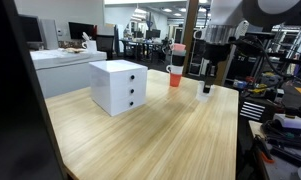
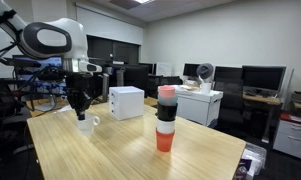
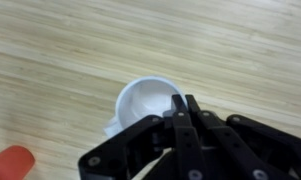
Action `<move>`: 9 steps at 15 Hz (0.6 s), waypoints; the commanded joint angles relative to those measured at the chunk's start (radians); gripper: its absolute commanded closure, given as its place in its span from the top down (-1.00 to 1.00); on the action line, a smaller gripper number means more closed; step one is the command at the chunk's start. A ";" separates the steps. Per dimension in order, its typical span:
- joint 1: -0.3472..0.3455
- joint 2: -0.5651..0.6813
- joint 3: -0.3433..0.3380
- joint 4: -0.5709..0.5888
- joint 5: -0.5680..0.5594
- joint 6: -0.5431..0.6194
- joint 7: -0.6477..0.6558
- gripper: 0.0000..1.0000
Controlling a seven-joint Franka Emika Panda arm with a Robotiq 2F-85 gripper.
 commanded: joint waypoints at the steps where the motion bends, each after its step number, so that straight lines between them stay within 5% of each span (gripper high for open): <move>1: -0.009 -0.063 0.038 -0.086 -0.031 0.035 0.120 -0.94; 9: -0.006 0.016 0.094 -0.031 -0.031 0.025 0.268 -0.94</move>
